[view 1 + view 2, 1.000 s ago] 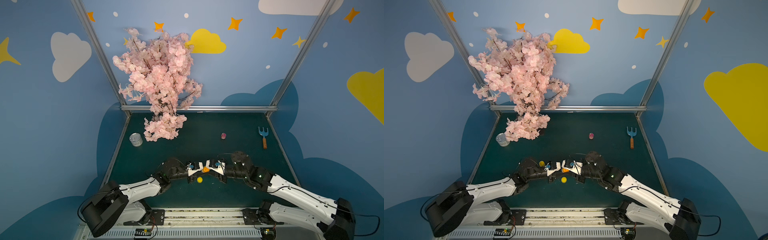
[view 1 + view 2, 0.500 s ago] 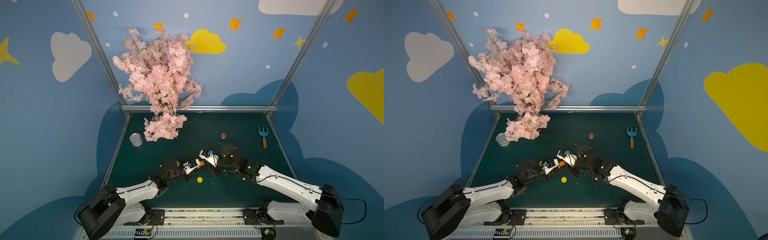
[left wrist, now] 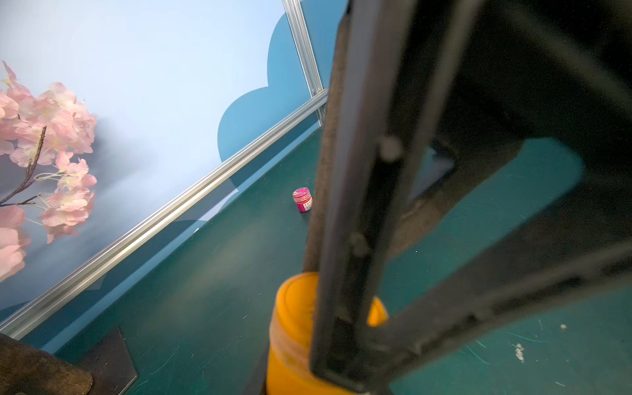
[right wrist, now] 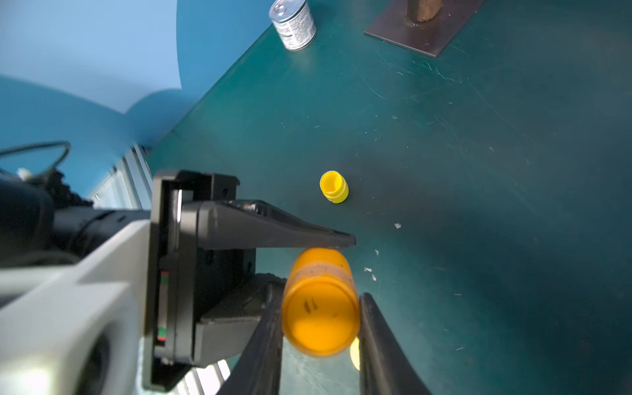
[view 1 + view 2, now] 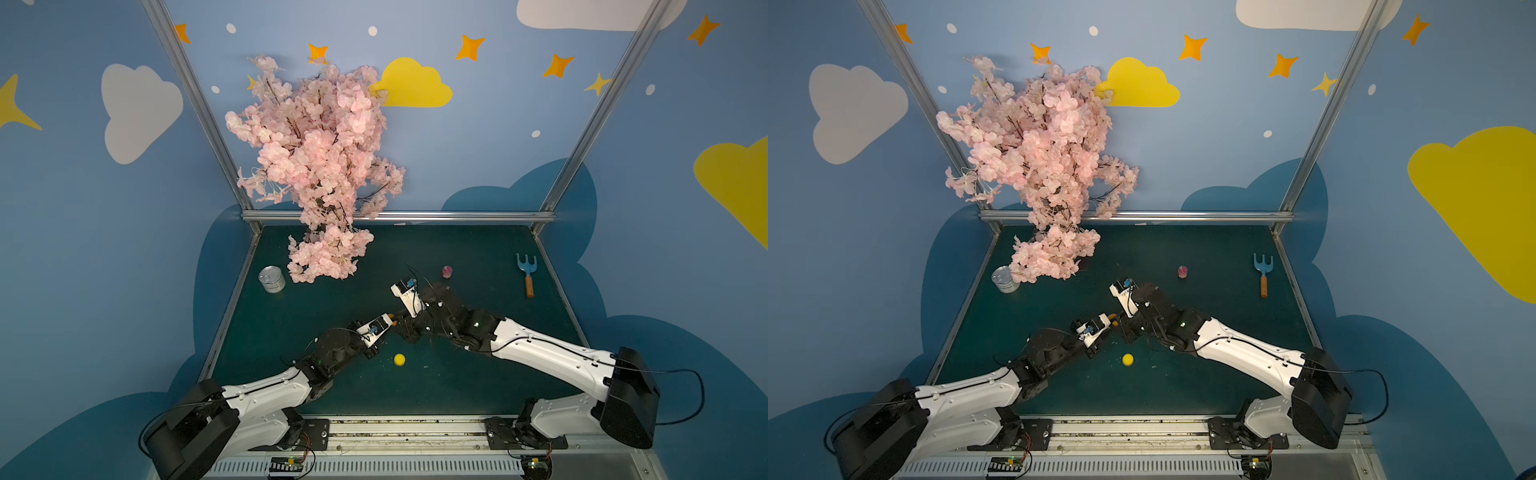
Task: Close the paint jar lid
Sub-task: Screw the lid onto the paint jar.
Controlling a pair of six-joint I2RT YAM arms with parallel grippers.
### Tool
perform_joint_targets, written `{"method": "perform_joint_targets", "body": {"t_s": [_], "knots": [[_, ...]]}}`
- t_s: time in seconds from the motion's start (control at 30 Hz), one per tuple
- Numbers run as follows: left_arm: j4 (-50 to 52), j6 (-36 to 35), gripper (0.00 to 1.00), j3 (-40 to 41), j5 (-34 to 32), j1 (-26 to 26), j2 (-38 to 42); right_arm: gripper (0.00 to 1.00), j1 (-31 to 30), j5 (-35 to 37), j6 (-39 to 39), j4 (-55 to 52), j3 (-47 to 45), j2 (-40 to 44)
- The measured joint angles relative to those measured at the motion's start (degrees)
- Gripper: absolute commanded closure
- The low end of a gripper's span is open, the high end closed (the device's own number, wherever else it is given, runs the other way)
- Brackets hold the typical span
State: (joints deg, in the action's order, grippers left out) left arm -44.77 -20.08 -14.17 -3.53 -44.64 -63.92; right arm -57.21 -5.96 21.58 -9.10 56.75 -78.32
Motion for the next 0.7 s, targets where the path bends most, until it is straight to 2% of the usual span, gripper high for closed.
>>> {"method": "perform_joint_targets", "body": {"t_s": [0.13, 0.27, 0.37, 0.5, 0.7], "knots": [[-0.1, -0.4, 0.78, 0.1, -0.8, -0.2, 0.2, 0.74, 0.0, 0.4, 3.7, 1.3, -0.7, 0.1], [-0.9, -0.7, 0.78, 0.2, -1.2, -0.3, 0.5, 0.50, -0.1, 1.0, 6.1, 1.9, -1.6, 1.3], [-3.1, -1.1, 0.78, 0.2, -1.4, -0.4, 0.9, 0.38, -0.3, 2.1, 7.2, 1.3, -3.3, 3.2], [-4.7, -1.2, 0.78, 0.1, -1.3, -0.4, 0.8, 0.30, -0.4, 4.7, 8.1, 0.7, -6.6, 7.8], [-4.4, -1.0, 0.77, -1.2, 1.6, -0.2, -1.0, 0.30, -0.3, 7.4, 3.4, 0.9, -12.5, 17.9]]}}
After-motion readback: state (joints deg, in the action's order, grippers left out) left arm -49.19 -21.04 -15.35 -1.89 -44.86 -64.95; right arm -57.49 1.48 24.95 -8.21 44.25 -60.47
